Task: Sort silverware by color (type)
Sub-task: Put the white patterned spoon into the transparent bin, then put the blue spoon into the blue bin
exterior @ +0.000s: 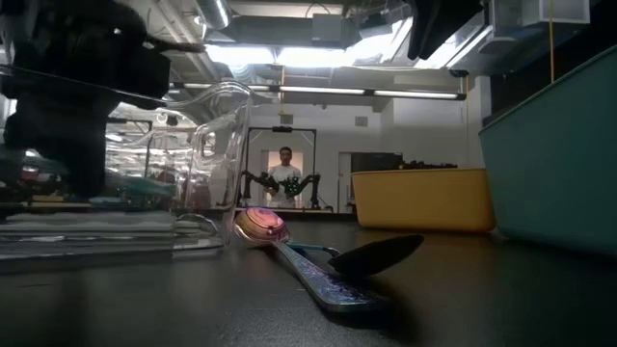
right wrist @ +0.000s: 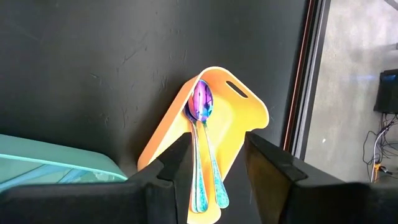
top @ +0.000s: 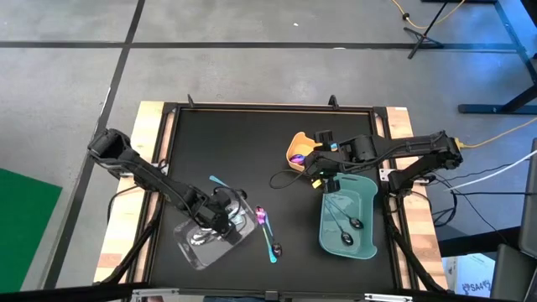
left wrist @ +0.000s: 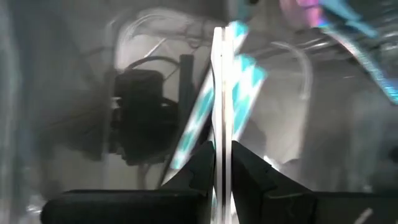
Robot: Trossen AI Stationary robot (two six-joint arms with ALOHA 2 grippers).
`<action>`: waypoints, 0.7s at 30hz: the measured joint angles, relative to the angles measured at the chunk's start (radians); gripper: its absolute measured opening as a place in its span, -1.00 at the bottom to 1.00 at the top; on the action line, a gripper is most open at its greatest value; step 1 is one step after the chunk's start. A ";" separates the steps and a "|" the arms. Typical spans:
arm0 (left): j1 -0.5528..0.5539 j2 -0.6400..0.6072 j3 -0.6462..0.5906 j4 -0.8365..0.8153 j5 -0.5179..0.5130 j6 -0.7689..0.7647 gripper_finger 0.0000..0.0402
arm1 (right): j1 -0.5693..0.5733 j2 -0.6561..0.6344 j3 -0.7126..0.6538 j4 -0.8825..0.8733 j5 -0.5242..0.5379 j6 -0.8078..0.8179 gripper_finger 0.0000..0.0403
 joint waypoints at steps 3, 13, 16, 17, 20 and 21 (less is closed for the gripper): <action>0.000 0.004 0.000 -0.007 0.000 0.000 -0.85 | 0.000 0.000 0.000 0.004 0.000 0.000 -0.35; 0.002 0.003 0.000 -0.004 0.004 0.000 -0.74 | 0.000 0.000 0.000 0.003 0.000 -0.001 -0.35; 0.003 0.003 0.000 -0.005 0.004 0.000 -0.70 | 0.000 0.000 0.000 0.003 0.000 -0.001 -0.35; 0.003 0.002 0.000 -0.005 0.004 0.000 -0.68 | 0.000 0.000 0.000 0.003 0.000 -0.001 -0.35; 0.003 0.002 0.000 -0.005 0.004 0.000 -0.62 | 0.000 0.000 0.000 0.002 0.000 -0.001 -0.35; 0.003 0.002 0.000 -0.004 0.005 0.000 -0.60 | 0.000 0.000 0.000 0.002 0.000 -0.001 -0.35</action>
